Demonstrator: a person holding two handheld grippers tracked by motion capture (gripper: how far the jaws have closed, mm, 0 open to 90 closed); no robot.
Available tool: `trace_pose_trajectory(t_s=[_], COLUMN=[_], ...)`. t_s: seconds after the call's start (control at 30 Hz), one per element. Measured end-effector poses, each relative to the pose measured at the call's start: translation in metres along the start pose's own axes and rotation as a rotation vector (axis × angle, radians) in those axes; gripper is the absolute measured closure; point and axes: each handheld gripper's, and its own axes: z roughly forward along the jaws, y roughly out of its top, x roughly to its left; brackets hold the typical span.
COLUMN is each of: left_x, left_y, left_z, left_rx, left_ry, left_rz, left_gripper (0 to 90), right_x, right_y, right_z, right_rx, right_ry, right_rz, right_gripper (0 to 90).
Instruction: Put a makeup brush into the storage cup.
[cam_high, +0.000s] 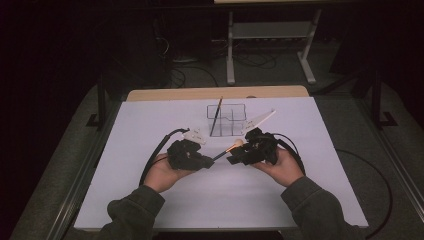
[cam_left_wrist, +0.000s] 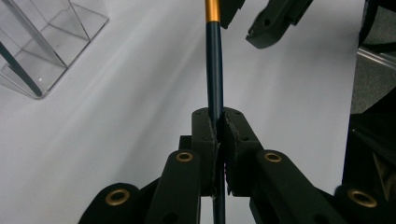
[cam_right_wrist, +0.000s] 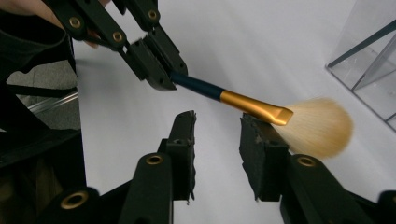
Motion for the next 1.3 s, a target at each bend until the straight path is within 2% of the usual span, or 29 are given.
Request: trace_pose_trajectory(t_s=[0.13, 0.23, 0.33, 0.57, 0.6, 1.1, 1.3], left_x=[-0.001, -0.001, -0.002, -0.004, -0.005, -0.007, -0.007], left_y=[0.001, 0.002, 0.003, 0.006, 0.006, 0.007, 0.008], left_z=[0.003, 0.006, 0.009, 0.014, 0.015, 0.016, 0.016], left_rx=[0.004, 0.014, 0.016, 0.027, 0.022, 0.024, 0.020], left_ry=[-0.005, -0.008, -0.008, -0.019, -0.018, -0.019, -0.022], left_rz=[-0.007, -0.006, -0.010, 0.012, 0.000, 0.007, 0.025], left_gripper=[83.7, 83.9, 83.9, 84.1, 84.1, 84.3, 84.2], right_x=[0.000, 0.000, 0.000, 0.000, 0.000, 0.004, 0.005], right_y=[0.001, 0.002, 0.002, 0.004, 0.004, 0.010, 0.011], right_z=[-0.002, -0.006, -0.007, -0.009, -0.008, -0.007, -0.007], right_rx=[-0.019, -0.046, -0.058, -0.080, -0.085, -0.088, -0.101], right_ry=[0.006, 0.005, 0.004, 0.018, 0.024, 0.049, 0.069], right_rz=[0.007, 0.002, 0.004, 0.012, 0.010, 0.008, 0.012], right_gripper=[67.4, 72.4, 73.8, 75.8, 75.8, 77.7, 79.1])
